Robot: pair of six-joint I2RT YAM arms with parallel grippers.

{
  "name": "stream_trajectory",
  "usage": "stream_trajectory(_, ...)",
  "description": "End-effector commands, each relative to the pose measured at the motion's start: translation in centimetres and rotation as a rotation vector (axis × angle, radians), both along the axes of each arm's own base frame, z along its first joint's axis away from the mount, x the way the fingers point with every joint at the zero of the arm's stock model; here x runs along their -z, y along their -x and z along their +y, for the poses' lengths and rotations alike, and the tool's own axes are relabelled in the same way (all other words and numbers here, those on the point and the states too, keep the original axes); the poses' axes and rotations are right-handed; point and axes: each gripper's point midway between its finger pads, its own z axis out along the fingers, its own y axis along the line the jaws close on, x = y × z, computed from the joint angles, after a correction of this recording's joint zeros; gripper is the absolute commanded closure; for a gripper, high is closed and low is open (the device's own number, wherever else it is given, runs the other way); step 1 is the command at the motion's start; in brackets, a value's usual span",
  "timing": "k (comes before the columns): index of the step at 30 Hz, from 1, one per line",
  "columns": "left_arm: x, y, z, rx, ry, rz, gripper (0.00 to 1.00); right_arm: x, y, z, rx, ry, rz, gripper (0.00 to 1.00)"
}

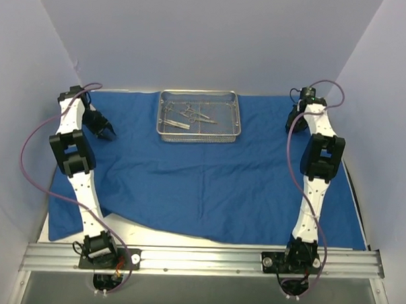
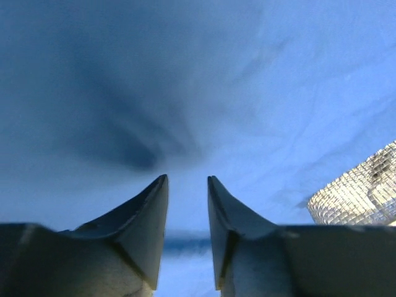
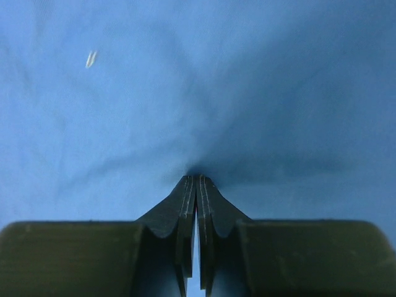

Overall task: Open and lay out the surgical kit
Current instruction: Smooth out the surgical kit at the center of the board.

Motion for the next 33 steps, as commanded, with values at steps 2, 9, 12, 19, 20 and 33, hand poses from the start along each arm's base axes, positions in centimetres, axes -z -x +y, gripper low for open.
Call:
stream_trajectory(2,-9.7,1.5,2.0,-0.089,-0.131,-0.132,0.57,-10.9,2.4,6.5,-0.106,0.042,-0.115,0.79)
stream_trajectory(9,-11.3,10.2,1.2,-0.126,-0.159,-0.023,0.54,-12.2,14.2,22.1,-0.452,-0.055,-0.063,0.47)
stream_trajectory(12,-12.9,14.9,1.5,-0.194,-0.18,0.011,0.41,-13.6,17.8,25.4,-0.512,-0.112,-0.093,0.43)
stream_trajectory(19,-10.4,25.5,0.4,-0.357,-0.143,0.136,0.06,-14.2,22.5,27.5,-0.565,-0.214,-0.096,0.42)
stream_trajectory(20,-10.1,26.2,0.2,-0.37,-0.125,0.158,0.06,-14.4,22.6,27.5,-0.571,-0.21,-0.101,0.42)
stream_trajectory(33,-7.5,33.4,1.1,-0.45,-0.207,0.354,0.06,-12.0,27.0,35.7,-0.904,-0.295,-0.006,0.42)
